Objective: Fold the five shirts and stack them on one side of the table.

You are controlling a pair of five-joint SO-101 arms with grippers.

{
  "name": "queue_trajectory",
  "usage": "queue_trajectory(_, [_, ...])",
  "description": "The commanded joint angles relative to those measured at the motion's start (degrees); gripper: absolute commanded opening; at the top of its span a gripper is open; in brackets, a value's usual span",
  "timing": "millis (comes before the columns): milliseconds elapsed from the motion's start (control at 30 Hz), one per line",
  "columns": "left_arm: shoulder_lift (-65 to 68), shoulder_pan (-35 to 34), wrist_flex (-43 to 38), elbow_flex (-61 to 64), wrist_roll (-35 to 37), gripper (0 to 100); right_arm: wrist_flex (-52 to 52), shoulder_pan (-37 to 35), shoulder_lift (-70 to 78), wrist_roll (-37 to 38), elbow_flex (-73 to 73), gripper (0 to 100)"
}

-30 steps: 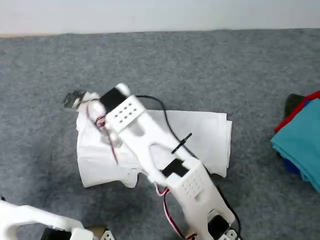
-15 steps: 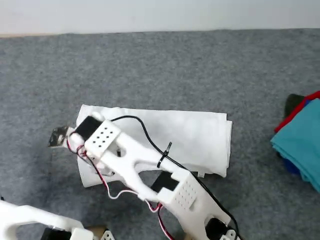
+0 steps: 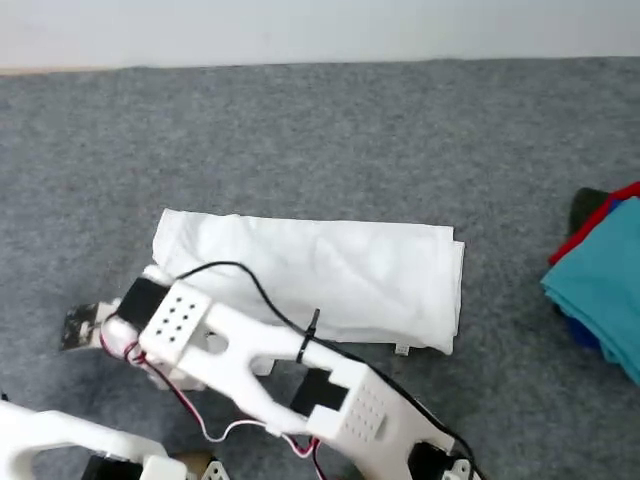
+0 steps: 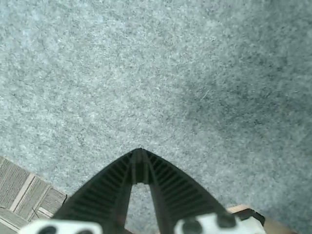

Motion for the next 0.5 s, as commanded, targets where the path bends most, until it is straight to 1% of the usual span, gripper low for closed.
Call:
queue_trajectory(0, [-1.85,0.18,-0.7,-0.48,-0.44,0,-1.45,0.57,1.63,-0.53,-0.18,24.2])
queue_trajectory(133, [-1.85,0.18,-0.7,-0.48,-0.44,0,-3.82,2.86,4.53,-0.44,-0.26,23.6])
queue_trajectory(200, [-1.85,0.18,-0.7,-0.48,-0.44,0,-4.26,4.0,4.26,-0.44,-0.26,19.0])
queue_trajectory(333, [-1.76,0.18,-0.79,-0.31,-0.44,0,-4.62,6.81,2.42,-0.44,-0.35,4.5])
queue_trajectory(367, [-1.67,0.18,-0.79,-0.31,-0.44,0,-4.62,7.52,1.8,-0.44,-0.35,2.6])
queue_trajectory(467, [-1.49,0.26,-0.79,-0.22,-0.44,0,-4.62,9.89,0.04,-0.44,-0.35,2.0])
